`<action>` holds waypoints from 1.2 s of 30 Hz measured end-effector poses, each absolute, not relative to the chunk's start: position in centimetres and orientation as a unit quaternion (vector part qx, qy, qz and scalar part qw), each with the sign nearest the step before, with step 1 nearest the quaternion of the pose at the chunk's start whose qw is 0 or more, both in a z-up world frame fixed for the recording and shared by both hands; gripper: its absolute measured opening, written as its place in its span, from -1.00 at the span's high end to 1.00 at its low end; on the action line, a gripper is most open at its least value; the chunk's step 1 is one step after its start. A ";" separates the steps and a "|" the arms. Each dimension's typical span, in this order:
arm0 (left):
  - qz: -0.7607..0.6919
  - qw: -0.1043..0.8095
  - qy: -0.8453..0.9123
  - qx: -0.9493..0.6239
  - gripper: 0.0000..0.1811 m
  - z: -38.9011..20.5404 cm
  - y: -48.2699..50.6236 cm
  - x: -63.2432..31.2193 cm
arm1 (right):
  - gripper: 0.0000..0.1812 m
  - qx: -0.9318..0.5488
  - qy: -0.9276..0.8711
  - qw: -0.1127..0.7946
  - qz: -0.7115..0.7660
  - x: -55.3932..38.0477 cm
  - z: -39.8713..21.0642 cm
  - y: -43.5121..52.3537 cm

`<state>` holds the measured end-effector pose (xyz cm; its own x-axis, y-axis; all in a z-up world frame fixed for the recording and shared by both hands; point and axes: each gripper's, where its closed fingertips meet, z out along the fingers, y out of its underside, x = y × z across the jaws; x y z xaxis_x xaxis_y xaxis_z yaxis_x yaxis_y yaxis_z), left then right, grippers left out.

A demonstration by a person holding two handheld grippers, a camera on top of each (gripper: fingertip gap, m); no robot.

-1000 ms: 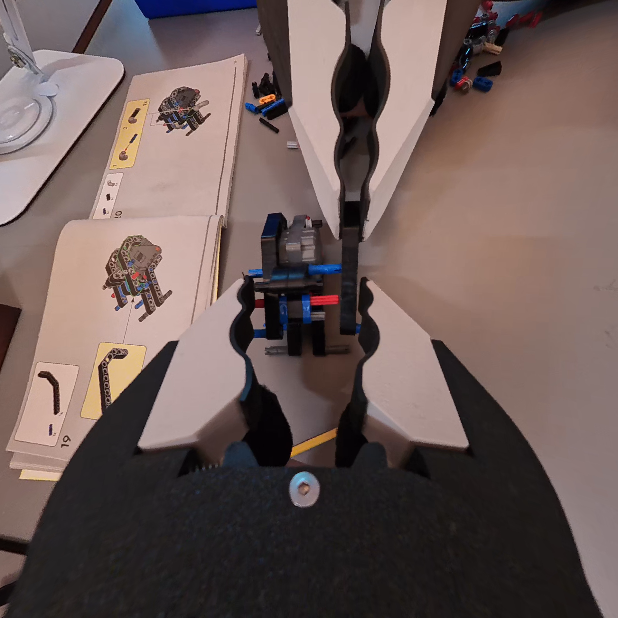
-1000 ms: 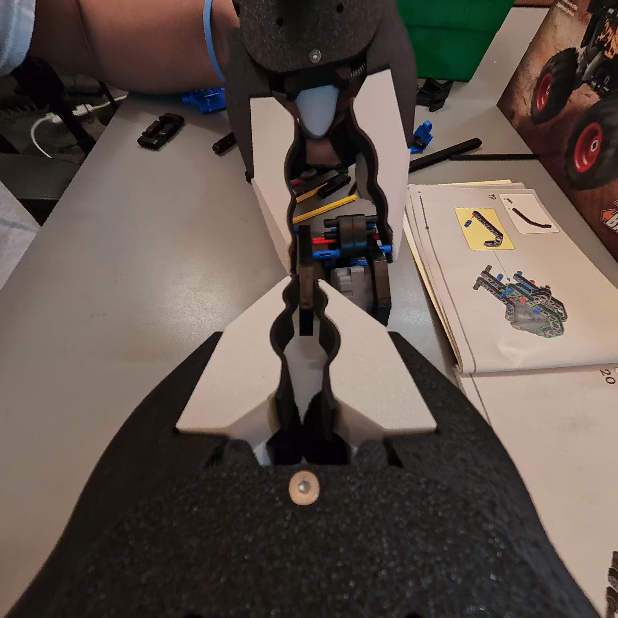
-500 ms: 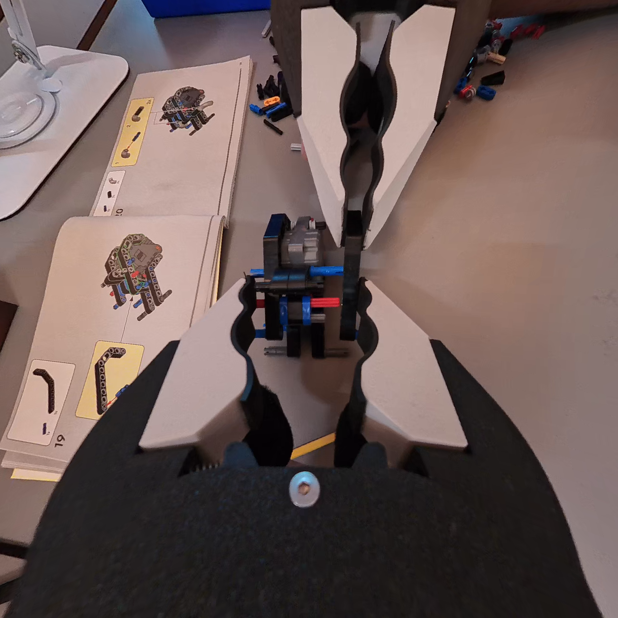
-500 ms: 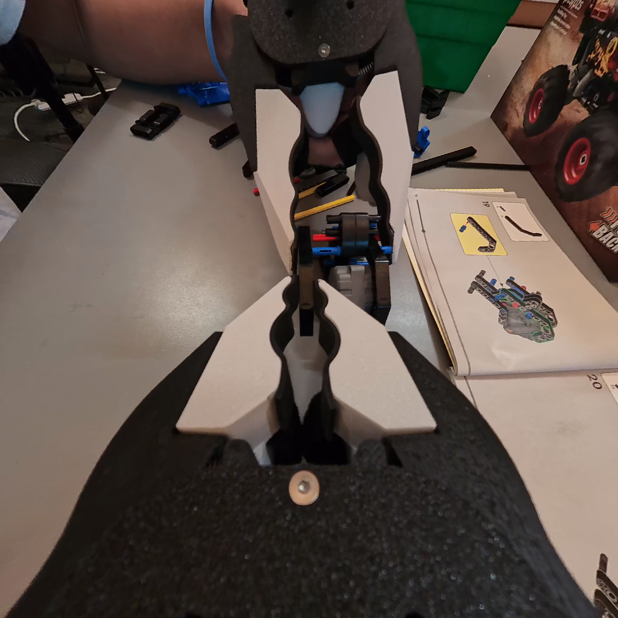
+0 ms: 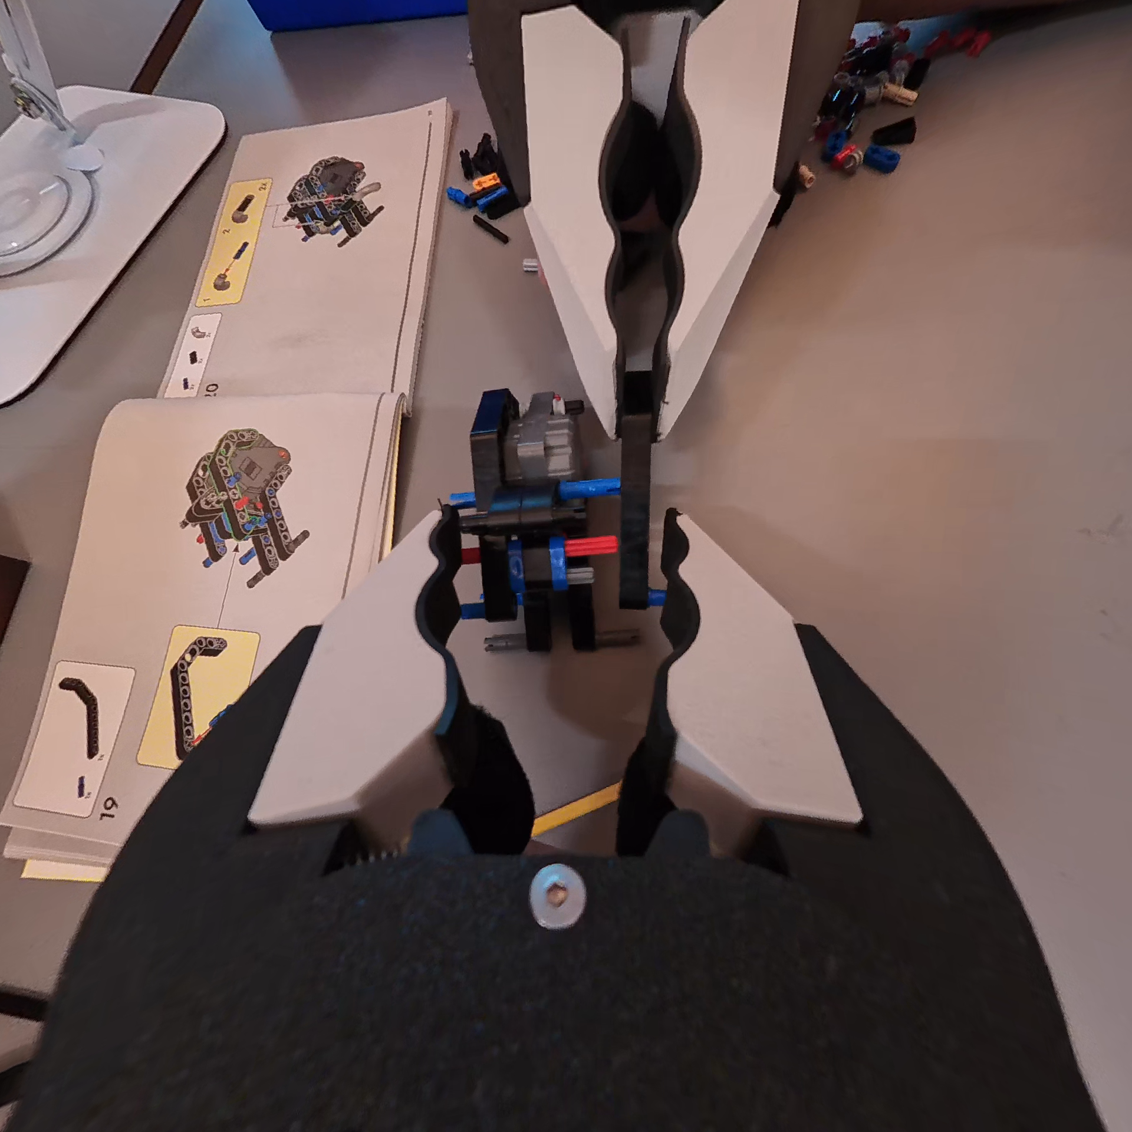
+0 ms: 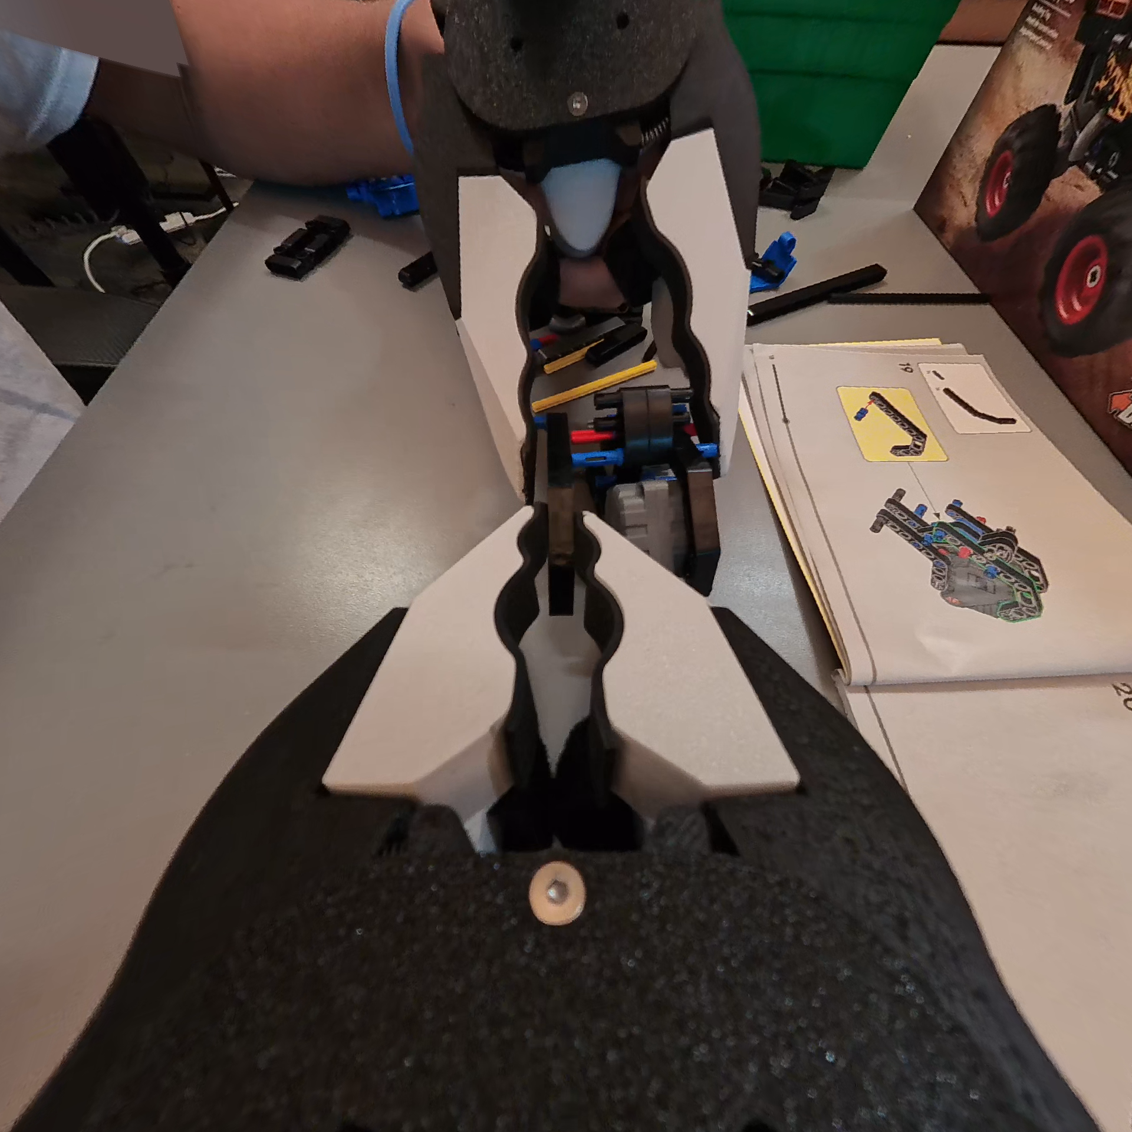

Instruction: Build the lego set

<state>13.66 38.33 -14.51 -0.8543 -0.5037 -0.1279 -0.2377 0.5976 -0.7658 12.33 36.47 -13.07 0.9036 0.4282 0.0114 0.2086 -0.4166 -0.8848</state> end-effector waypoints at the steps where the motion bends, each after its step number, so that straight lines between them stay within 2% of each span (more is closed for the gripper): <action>1: -0.395 0.169 0.878 -0.211 0.29 -14.5 38.3 13.7 | 0.93 -0.836 -0.190 0.504 0.107 12.4 -13.1 36.5; 31: -0.399 0.180 0.871 -0.224 0.39 -14.4 38.1 14.7 | 0.89 -0.852 -0.172 0.487 0.083 12.9 -13.2 36.3; 36: -0.401 0.179 0.870 -0.226 0.39 -14.4 38.1 14.7 | 0.78 -0.853 -0.163 0.491 0.074 13.3 -12.7 36.1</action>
<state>14.73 38.06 -14.40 -0.8337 -0.5364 -0.1308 -0.2493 0.5771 -0.7777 13.29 36.11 -12.74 0.9358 0.3509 0.0336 0.2055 -0.4654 -0.8609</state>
